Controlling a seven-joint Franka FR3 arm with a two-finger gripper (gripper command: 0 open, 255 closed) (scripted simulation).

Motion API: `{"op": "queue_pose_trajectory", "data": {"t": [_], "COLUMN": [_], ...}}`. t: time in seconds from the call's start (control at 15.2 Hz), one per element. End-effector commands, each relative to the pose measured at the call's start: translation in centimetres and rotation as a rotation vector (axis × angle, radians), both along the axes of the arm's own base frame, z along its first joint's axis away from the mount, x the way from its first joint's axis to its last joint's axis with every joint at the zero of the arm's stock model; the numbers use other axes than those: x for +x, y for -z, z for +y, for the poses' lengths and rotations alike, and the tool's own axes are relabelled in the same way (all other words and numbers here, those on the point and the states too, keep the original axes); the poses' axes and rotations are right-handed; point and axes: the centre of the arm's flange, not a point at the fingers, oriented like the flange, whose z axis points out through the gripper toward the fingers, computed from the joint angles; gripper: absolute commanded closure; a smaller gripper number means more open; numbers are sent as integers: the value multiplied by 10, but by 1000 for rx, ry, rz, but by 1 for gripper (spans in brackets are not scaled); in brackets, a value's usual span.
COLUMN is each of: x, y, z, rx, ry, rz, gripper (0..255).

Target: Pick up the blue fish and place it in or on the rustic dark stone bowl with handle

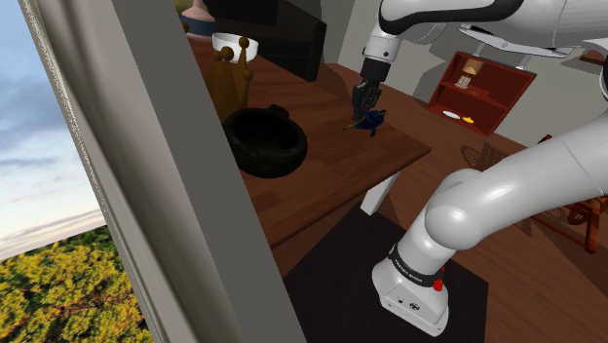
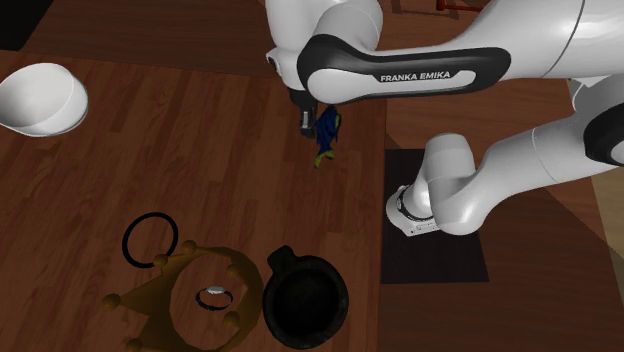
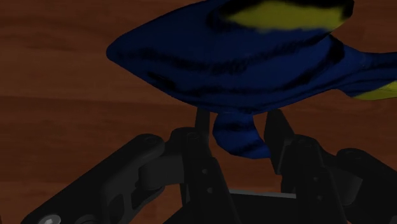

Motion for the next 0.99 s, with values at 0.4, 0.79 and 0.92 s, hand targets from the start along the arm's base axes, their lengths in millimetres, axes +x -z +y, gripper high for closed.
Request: {"op": "queue_pose_trajectory", "data": {"t": [0.4, 0.79, 0.92], "x": [0, 0, 0], "y": [-42, -74, -84], "z": [1, 1, 1], "rx": [0, 0, 0], "ry": [0, 0, 0], "rz": [0, 0, 0], "gripper": [255, 255, 255]}}
